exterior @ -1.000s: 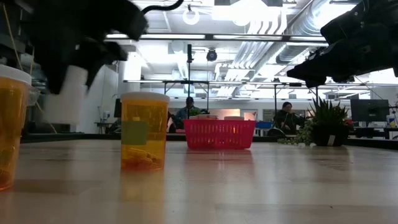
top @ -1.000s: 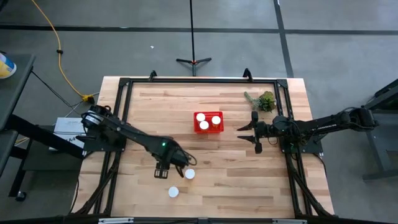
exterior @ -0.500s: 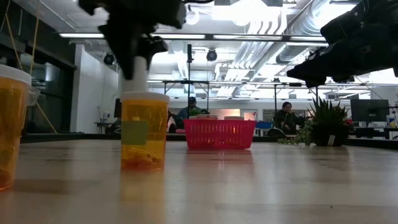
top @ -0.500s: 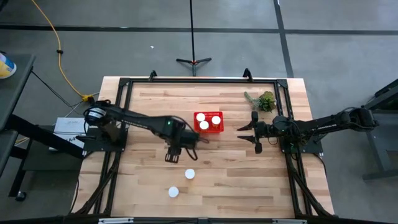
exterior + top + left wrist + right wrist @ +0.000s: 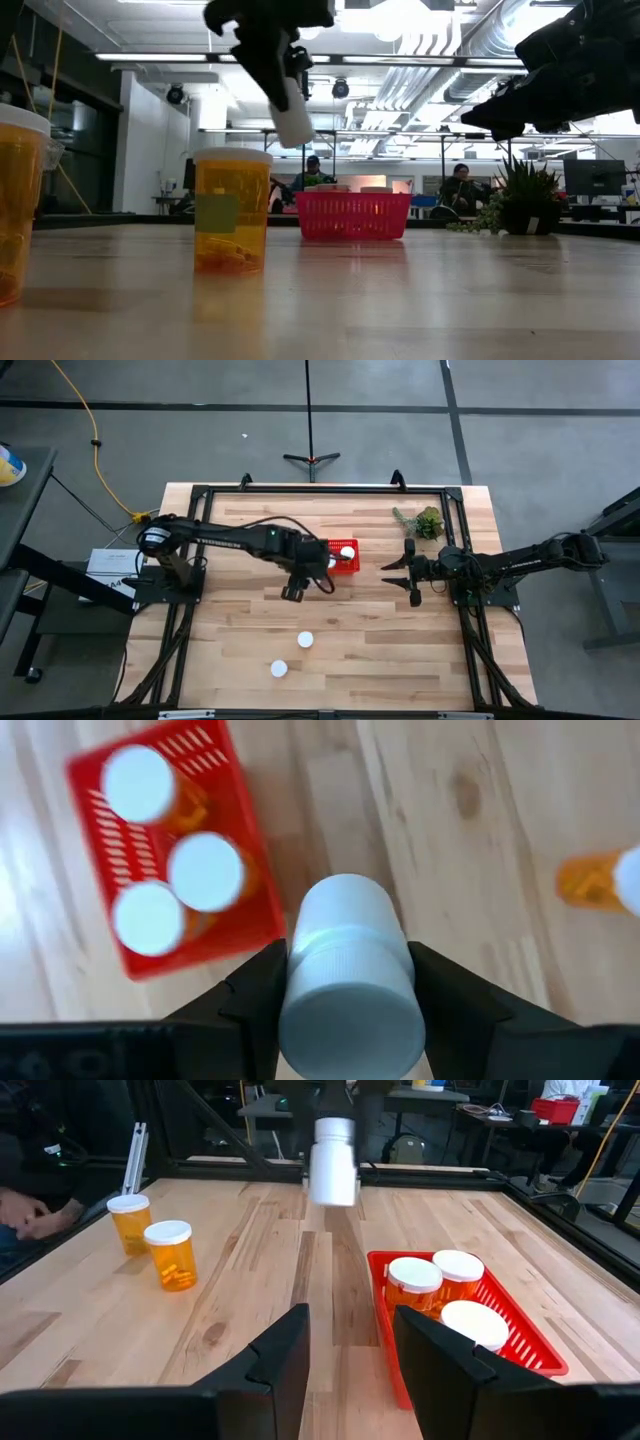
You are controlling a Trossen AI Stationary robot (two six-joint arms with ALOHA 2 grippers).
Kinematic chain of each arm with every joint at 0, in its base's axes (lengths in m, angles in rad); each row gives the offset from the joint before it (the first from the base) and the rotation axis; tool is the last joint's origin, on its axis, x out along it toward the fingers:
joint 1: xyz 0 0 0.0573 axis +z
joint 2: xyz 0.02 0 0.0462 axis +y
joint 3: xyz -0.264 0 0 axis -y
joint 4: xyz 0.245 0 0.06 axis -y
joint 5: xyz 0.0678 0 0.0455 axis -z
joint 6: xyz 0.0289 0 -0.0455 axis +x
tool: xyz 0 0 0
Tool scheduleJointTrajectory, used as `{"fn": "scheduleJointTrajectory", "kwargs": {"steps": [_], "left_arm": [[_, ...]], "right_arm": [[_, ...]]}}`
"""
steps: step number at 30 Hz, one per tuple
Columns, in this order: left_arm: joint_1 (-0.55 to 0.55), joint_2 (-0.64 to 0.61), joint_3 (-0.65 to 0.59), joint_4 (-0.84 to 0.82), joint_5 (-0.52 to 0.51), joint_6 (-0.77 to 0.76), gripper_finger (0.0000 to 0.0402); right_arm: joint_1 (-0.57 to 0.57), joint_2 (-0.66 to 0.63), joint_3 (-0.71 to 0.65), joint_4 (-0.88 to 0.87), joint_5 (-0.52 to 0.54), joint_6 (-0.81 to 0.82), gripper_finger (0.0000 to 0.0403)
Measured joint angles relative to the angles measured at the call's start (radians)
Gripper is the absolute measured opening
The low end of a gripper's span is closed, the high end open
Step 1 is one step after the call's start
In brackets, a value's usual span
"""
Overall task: Pick and place pill bottles into a basket
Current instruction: Put the white pill bottle into the red bin
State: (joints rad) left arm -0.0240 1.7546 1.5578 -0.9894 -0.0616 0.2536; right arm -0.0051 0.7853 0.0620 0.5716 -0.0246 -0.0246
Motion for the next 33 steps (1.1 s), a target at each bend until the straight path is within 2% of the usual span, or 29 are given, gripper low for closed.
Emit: {"fn": "scheduleJointTrajectory", "kwargs": {"steps": [12, 23, 33], "left_arm": [[0.127, 0.0, 0.0, 0.235, 0.056, 0.167, 0.0213], [0.241, 0.05, 0.002, 0.381, 0.109, 0.191, 0.0212], [0.299, 0.136, 0.0, 0.376, 0.12, 0.188, 0.0212]], "right_arm": [[0.0, 0.0, 0.0, -0.006, 0.0, -0.002, 0.0139], [0.0, 0.0, 0.0, -0.007, -0.001, -0.002, 0.0139], [0.0, -0.001, 0.0, -0.028, -0.005, 0.006, 0.0139]]}}
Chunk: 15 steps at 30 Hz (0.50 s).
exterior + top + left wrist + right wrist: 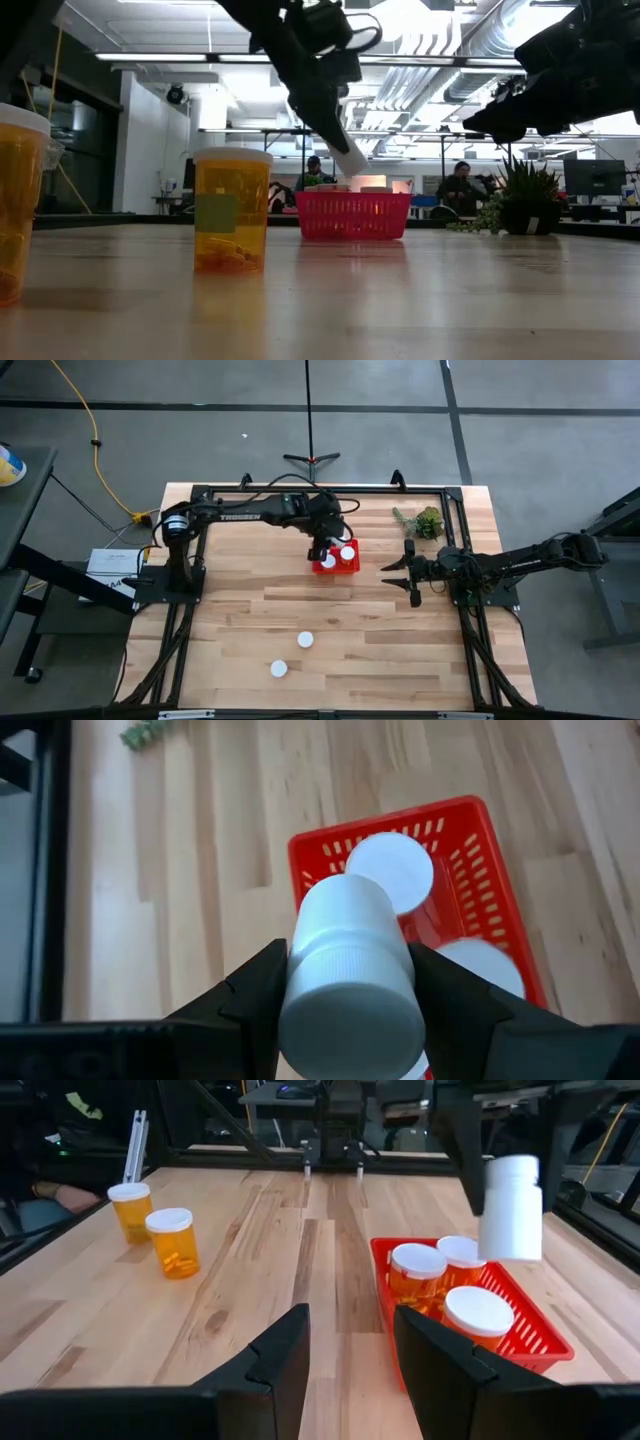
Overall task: Pick and place pill bottles into a basket
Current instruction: Put the white pill bottle into the red bin
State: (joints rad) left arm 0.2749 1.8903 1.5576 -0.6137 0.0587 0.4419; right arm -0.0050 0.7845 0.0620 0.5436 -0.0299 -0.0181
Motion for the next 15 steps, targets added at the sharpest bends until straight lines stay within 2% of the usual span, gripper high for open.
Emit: {"fn": "scheduleJointTrajectory", "kwargs": {"steps": [15], "left_arm": [[0.015, 0.04, 0.0, 0.02, 0.012, 0.059, 0.0212]], "right_arm": [[0.0, 0.0, 0.0, -0.005, 0.005, 0.012, 0.0139]]}}
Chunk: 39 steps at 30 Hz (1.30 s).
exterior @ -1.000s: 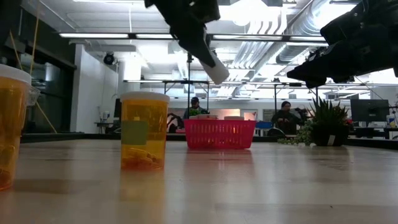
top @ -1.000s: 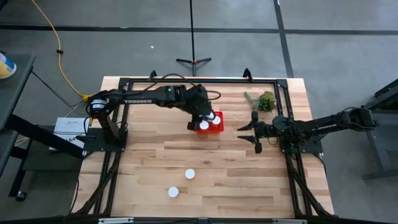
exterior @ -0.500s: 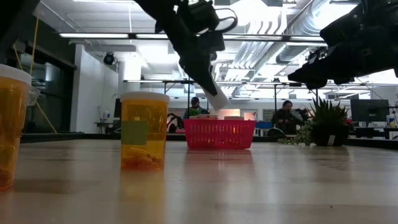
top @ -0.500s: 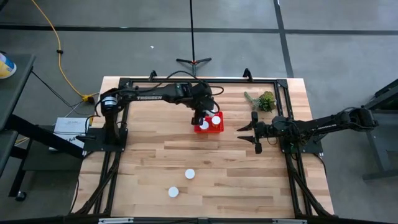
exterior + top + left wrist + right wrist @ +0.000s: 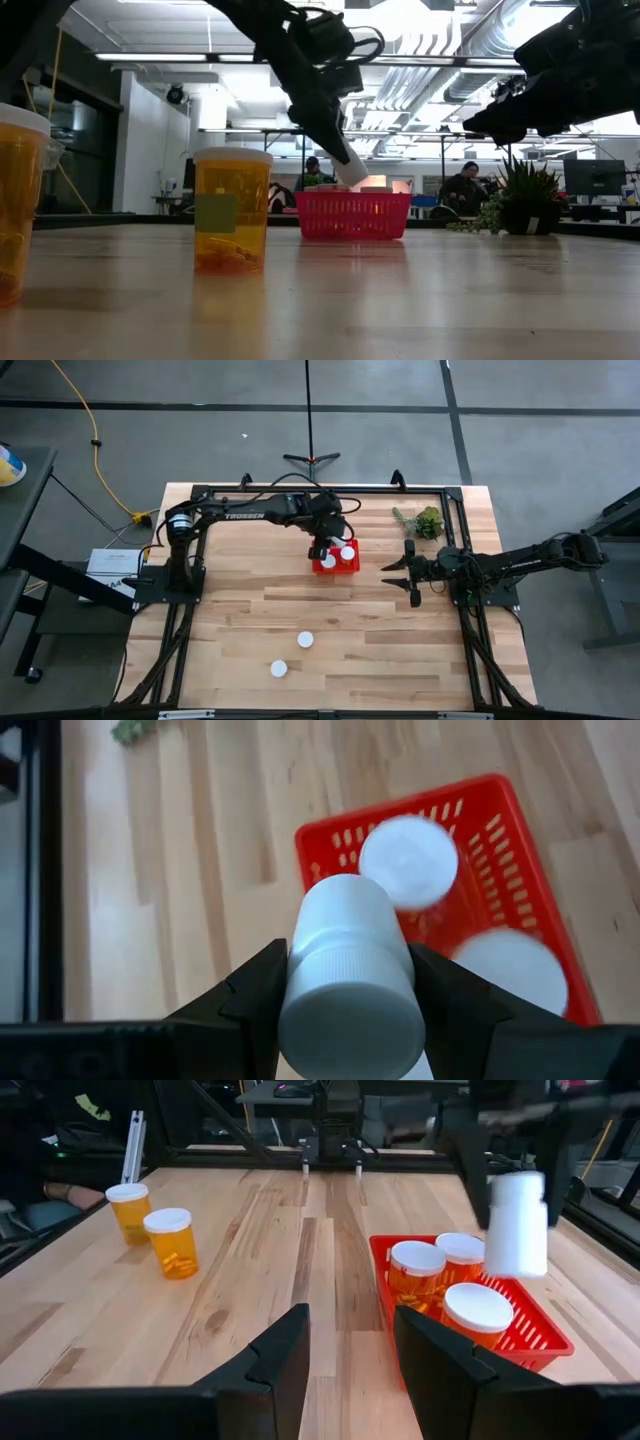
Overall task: Pick and place pill bottles into a basket
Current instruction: Put the white pill bottle into the red bin
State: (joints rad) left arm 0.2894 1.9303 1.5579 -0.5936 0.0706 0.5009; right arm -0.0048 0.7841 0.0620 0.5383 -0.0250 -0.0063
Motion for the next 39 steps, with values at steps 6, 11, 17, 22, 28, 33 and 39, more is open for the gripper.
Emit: {"fn": "scheduleJointTrajectory", "kwargs": {"steps": [6, 11, 17, 22, 28, 33, 39], "left_arm": [[0.0, 0.035, -0.002, 0.0, 0.003, 0.005, 0.0212], [-0.001, 0.049, -0.002, 0.002, -0.001, 0.019, 0.0212], [-0.001, 0.049, -0.001, -0.012, -0.009, 0.022, 0.0212], [-0.001, 0.049, -0.001, -0.01, -0.007, 0.036, 0.0212], [-0.001, 0.049, -0.001, -0.007, 0.016, 0.044, 0.0213], [-0.001, 0.049, -0.001, -0.004, 0.021, 0.044, 0.0218], [-0.001, 0.049, -0.001, 0.004, 0.025, 0.045, 0.0217]], "right_arm": [[0.0, 0.0, 0.0, -0.004, 0.0, 0.003, 0.0139], [0.0, 0.001, 0.0, -0.017, 0.001, 0.005, 0.0139], [0.0, 0.001, 0.0, -0.019, 0.026, 0.001, 0.0139], [0.0, 0.001, 0.0, -0.019, 0.026, 0.001, 0.0139], [0.0, 0.001, 0.0, -0.019, 0.026, -0.002, 0.0139], [0.0, 0.001, 0.0, -0.019, 0.026, -0.002, 0.0139], [0.0, 0.001, 0.0, -0.019, 0.026, -0.002, 0.0139]]}}
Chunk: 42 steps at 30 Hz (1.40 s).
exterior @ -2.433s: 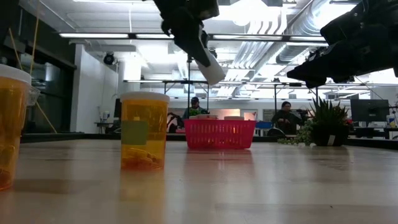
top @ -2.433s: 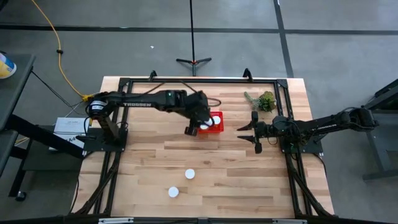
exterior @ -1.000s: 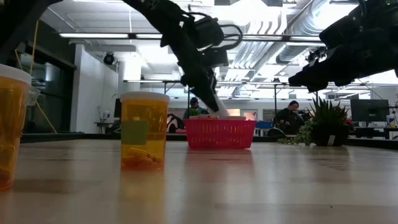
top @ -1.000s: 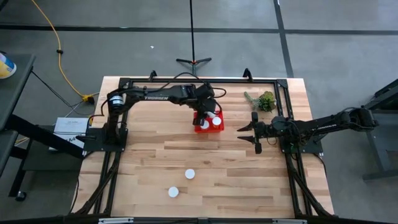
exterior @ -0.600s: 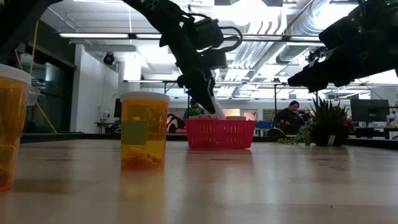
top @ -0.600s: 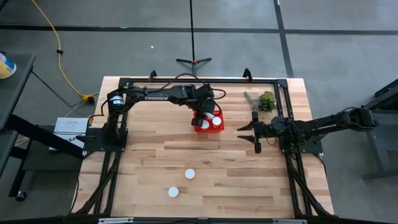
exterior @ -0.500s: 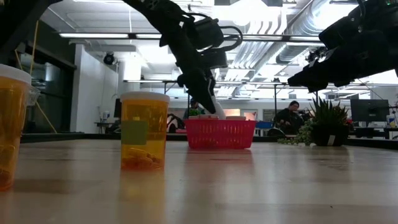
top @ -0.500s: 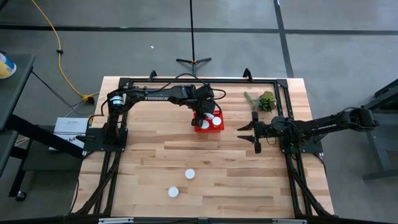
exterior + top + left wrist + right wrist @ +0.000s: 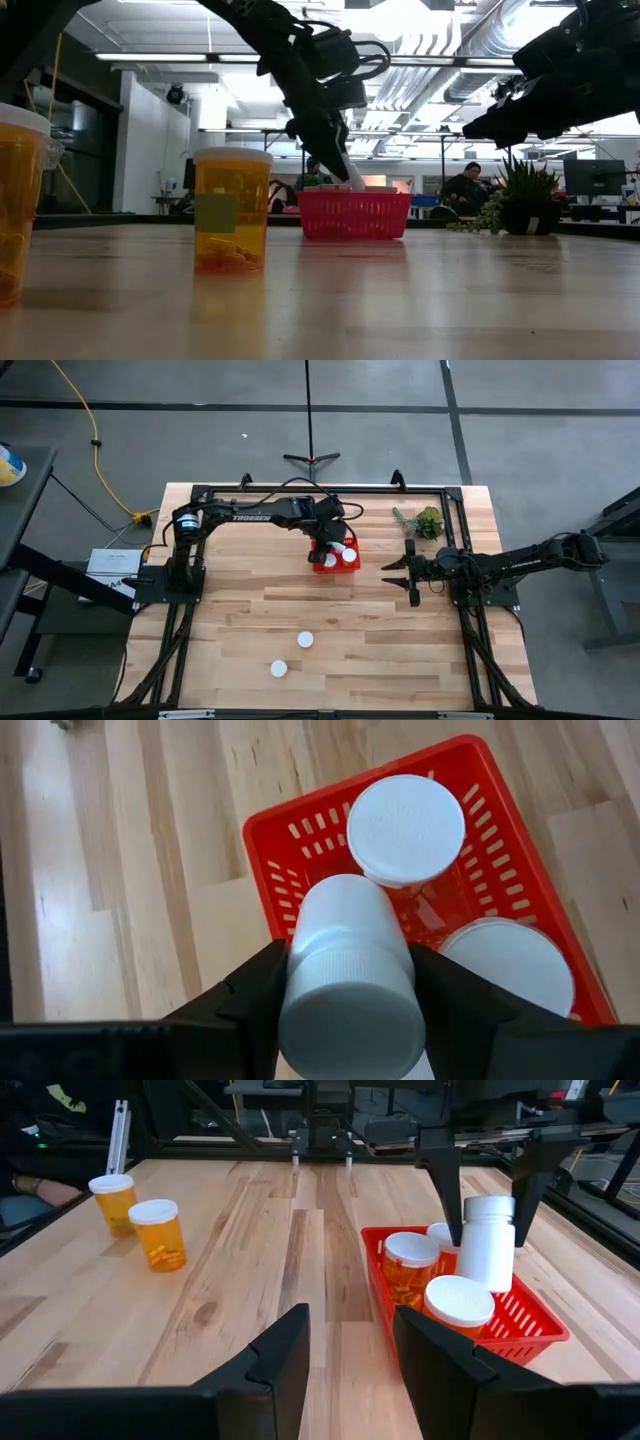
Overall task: Pick and place pill bottles into a basket
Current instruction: Put the white pill bottle into the red bin, then put the orange pill bottle into the red bin
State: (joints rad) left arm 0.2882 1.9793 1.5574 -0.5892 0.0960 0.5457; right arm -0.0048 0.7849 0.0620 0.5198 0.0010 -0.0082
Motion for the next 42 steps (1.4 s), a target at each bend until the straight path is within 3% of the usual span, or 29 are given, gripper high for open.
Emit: {"fn": "scheduleJointTrajectory", "kwargs": {"steps": [9, 25, 35, 38, 42], "left_arm": [[0.0, 0.0, 0.0, 0.018, 0.0, 0.0, 0.0269], [0.0, -0.001, 0.0, -0.001, -0.048, -0.001, 0.0275], [-0.01, -0.075, -0.001, -0.037, -0.046, -0.027, 0.0275], [-0.022, -0.137, -0.001, -0.051, 0.007, -0.084, 0.0275], [-0.051, -0.205, 0.0, -0.127, 0.285, -0.2, 0.0275]], "right_arm": [[0.0, 0.0, 0.0, 0.0, 0.0, 0.0, 0.0139], [0.0, 0.0, 0.0, 0.0, 0.0, 0.0, 0.0139], [0.0, 0.0, 0.0, 0.0, 0.002, 0.0, 0.0139], [0.0, 0.0, 0.0, 0.0, 0.016, 0.007, 0.0139], [0.0, 0.0, 0.0, -0.006, 0.016, 0.007, 0.0139]]}}
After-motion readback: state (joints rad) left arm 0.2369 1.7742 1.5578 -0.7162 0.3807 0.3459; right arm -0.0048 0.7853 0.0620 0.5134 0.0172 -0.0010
